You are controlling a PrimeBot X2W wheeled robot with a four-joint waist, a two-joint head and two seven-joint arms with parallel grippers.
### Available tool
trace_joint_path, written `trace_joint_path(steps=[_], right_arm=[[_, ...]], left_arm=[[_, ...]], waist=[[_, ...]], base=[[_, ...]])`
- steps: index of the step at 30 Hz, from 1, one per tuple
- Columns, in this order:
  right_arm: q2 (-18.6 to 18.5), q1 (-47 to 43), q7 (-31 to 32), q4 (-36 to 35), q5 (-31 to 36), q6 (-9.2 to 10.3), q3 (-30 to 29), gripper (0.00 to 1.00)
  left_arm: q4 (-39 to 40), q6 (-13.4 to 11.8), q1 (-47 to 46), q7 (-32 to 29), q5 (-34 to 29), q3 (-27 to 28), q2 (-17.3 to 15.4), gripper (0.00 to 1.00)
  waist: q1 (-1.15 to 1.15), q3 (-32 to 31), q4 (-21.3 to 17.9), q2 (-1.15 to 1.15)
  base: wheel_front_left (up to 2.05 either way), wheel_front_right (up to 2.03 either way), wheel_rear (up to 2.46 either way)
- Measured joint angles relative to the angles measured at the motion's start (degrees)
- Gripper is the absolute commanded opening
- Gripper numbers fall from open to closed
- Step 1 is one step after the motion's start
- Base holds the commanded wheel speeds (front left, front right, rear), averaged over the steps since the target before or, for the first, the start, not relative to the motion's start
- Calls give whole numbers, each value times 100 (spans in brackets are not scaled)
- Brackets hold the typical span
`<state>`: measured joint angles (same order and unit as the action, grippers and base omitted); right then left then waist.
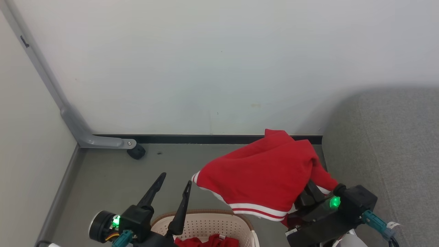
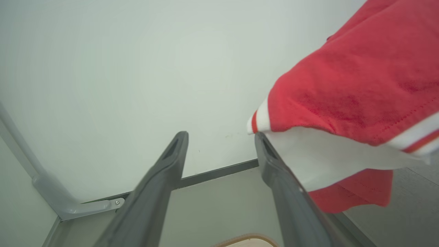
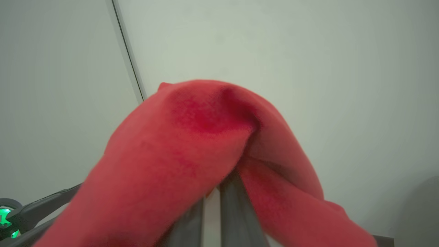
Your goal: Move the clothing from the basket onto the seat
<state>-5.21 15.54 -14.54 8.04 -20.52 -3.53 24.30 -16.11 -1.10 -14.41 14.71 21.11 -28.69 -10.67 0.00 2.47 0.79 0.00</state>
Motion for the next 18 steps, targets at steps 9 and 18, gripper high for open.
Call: trace_joint_path(steps=[9,18], right_arm=[[-118,-214,0,-24,193,0,-294,0],[-164,-644,0,-142,291,51,-552,0]], left_arm=[[38,-248,107,0,44,592,57,100],[226,-294,855,0,49,844,56,100]], waist=[[0,-47,-4,0],[0,-161,12,0]], base=[[0,0,0],[0,0,0]])
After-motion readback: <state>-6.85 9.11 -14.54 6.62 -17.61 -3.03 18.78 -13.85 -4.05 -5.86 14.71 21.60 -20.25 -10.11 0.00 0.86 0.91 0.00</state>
